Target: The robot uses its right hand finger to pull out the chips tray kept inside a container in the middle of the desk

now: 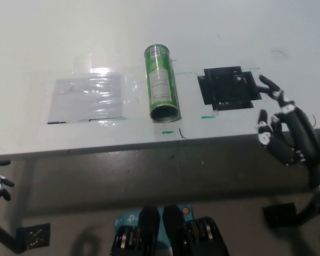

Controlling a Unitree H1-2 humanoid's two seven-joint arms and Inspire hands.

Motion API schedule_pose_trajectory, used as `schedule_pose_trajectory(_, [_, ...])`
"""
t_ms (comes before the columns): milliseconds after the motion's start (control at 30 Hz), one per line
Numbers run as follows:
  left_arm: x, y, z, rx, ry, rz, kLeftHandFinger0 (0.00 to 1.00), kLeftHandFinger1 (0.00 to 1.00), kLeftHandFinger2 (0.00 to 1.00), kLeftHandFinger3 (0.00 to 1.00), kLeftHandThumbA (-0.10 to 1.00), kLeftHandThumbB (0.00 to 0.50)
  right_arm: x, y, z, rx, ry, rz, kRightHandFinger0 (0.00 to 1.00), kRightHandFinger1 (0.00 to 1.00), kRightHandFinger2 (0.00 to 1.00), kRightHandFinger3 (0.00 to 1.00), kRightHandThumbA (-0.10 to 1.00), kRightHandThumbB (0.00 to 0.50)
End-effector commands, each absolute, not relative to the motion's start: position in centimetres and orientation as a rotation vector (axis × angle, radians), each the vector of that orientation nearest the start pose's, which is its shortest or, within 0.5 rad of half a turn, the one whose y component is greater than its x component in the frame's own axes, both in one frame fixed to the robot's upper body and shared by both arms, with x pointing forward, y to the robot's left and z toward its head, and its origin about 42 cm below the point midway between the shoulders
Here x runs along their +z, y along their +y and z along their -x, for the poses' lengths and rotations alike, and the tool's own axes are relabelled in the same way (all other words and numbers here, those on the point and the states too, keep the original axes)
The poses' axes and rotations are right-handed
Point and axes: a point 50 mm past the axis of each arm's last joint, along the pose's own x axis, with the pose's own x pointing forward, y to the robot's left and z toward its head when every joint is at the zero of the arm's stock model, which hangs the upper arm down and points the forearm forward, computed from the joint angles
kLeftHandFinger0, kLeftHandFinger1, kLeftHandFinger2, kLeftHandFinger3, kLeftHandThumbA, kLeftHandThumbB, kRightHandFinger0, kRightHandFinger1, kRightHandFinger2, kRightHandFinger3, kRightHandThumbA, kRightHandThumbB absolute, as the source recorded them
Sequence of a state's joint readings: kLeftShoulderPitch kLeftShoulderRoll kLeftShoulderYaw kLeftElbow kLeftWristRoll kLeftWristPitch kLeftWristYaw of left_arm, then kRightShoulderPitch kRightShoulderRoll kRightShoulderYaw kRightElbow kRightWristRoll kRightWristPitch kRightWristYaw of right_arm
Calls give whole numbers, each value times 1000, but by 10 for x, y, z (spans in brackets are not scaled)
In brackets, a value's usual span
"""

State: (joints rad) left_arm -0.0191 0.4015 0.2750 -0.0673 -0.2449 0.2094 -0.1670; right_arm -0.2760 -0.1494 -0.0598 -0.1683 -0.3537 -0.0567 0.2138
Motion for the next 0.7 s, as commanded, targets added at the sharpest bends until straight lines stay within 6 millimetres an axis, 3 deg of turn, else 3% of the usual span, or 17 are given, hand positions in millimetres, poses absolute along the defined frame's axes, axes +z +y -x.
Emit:
schedule_pose_trajectory(0, [170, 402, -282, 76, -3, -145, 339, 282, 352, 607, -100, 118, 227, -244, -348, 68, -397, 303, 98, 32, 875, 910, -100, 264])
schedule_pose_trajectory(33, [170, 402, -282, 77, 1, -146, 343, 287, 360, 611, -100, 112, 224, -245, -348, 55, -385, 287, 119, 44, 846, 885, -100, 271])
schedule_pose_trajectory(67, [169, 402, -281, 83, 8, -151, 354, 293, 367, 613, -100, 114, 215, -247, -344, 31, -342, 238, 253, 123, 751, 844, -100, 253])
schedule_pose_trajectory(100, [168, 402, -281, 82, 7, -148, 353, 292, 367, 613, -100, 114, 209, -248, -342, 18, -324, 204, 294, 144, 728, 831, -100, 248])
schedule_pose_trajectory(133, [168, 402, -281, 83, 7, -149, 344, 287, 367, 608, -100, 115, 206, -249, -339, 8, -308, 191, 513, 282, 708, 816, -100, 241])
schedule_pose_trajectory(167, [168, 402, -282, 84, 6, -148, 338, 283, 360, 604, -100, 111, 203, -251, -337, 1, -302, 184, 586, 348, 692, 812, -100, 226])
schedule_pose_trajectory(200, [168, 402, -282, 85, 8, -147, 337, 282, 358, 602, -100, 110, 199, -253, -336, -6, -297, 155, 578, 371, 689, 800, -100, 219])
schedule_pose_trajectory(267, [168, 402, -282, 82, 5, -151, 336, 281, 357, 596, -100, 114, 193, -258, -334, -37, -268, 110, 529, 284, 668, 792, -100, 224])
schedule_pose_trajectory(400, [168, 402, -282, 83, 13, -146, 340, 286, 362, 600, -100, 110, 176, -267, -330, -115, -198, -9, 495, 250, 651, 783, -100, 220])
schedule_pose_trajectory(500, [168, 402, -281, 83, 10, -154, 339, 284, 357, 605, -100, 106, 163, -272, -330, -171, -152, -27, 396, 217, 637, 761, -100, 232])
schedule_pose_trajectory(567, [169, 402, -284, 80, -2, -144, 332, 278, 350, 598, -100, 109, 160, -273, -333, -185, -151, -31, 406, 223, 631, 755, -100, 230])
schedule_pose_trajectory(600, [168, 403, -284, 80, 1, -154, 339, 278, 346, 597, -100, 107, 151, -275, -332, -204, -136, -10, 538, 302, 612, 751, -100, 236])
schedule_pose_trajectory(667, [167, 403, -284, 78, 2, -149, 337, 277, 347, 598, -100, 115, 145, -278, -332, -214, -116, -9, 487, 273, 625, 759, -100, 226])
